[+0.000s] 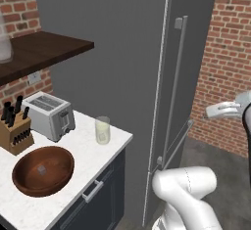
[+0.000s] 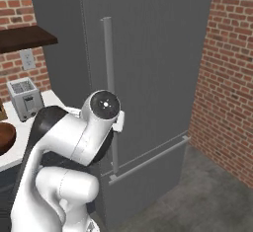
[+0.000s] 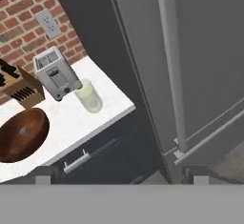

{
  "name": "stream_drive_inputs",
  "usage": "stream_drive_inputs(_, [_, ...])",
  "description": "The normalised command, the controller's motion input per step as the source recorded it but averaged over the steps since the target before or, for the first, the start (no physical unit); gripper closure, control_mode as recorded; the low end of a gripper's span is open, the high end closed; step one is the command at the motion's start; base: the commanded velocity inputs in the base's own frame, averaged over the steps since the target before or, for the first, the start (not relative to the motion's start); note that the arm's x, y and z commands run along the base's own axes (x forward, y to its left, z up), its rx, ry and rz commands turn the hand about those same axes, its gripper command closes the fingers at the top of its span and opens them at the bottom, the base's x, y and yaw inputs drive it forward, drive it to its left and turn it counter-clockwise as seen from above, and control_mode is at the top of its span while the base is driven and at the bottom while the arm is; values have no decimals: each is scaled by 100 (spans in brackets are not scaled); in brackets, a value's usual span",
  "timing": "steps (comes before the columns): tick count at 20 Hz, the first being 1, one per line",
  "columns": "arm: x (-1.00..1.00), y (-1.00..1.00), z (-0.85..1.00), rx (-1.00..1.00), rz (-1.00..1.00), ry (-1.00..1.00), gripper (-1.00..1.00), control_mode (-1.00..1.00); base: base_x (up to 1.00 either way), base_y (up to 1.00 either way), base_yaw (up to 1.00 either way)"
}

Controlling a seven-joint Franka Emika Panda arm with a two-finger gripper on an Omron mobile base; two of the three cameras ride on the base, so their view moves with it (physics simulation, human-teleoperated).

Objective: Grab a lemon wedge from the fridge and one ice cube from the ice bowl, and put them in the glass of lemonade.

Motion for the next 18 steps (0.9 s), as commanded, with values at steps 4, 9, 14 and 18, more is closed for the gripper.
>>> stream_drive_inputs(4, [100,0,0,15,23,-29,-100,-100,0,0,0])
stream_drive_inputs(9, [82,-18,-8,16,22,-31,-100,-100,0,0,0])
stream_drive_inputs(14, [4,-25,-18,11,19,-48,-100,-100,0,0,0])
stream_drive_inputs(18, [0,0,0,-6,13,-17,-100,-100,0,0,0])
